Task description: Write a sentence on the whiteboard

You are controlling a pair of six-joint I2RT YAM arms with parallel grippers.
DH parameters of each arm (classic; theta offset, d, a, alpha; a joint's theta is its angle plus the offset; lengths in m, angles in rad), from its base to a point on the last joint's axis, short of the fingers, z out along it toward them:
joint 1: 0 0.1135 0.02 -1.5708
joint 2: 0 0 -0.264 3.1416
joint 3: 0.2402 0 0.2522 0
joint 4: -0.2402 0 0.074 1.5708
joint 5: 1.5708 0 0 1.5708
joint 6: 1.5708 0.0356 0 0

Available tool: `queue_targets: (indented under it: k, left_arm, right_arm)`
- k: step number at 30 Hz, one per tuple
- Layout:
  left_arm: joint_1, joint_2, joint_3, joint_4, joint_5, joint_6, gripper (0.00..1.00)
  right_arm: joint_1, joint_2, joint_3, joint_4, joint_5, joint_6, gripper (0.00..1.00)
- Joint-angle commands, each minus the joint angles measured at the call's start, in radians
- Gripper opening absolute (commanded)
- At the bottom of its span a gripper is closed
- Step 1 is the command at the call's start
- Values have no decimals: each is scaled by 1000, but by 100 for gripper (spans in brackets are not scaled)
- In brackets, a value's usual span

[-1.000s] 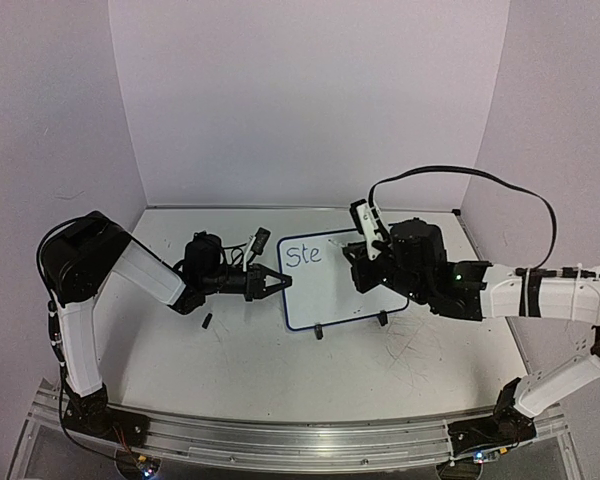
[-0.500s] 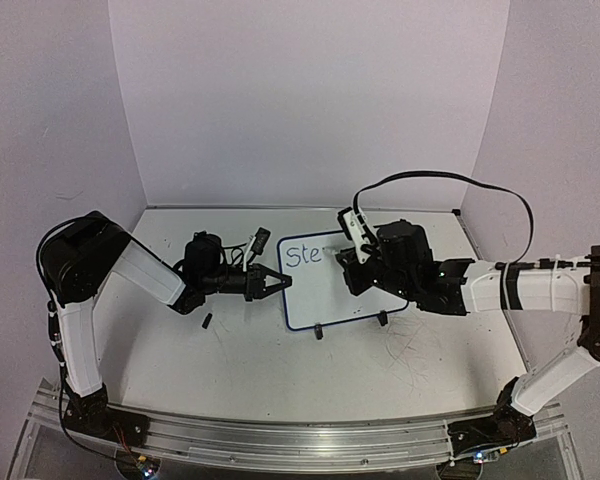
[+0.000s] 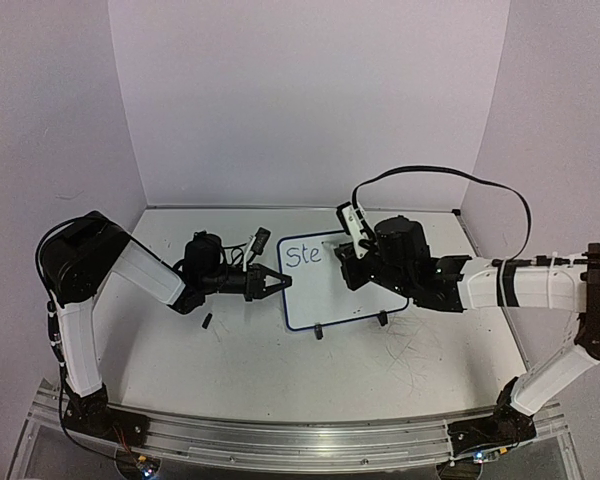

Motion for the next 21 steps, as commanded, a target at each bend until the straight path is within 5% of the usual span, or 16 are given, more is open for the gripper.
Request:
queue_targets:
  k: [1,21]
  left_arm:
    - [0,-25,-5,-52,-2,19,0]
    - [0,-26,-6,-56,-5,22,0]
  right_arm:
    - [3,15,35,29,27,-3,0]
    - [6,5,0,-8,28,19,0]
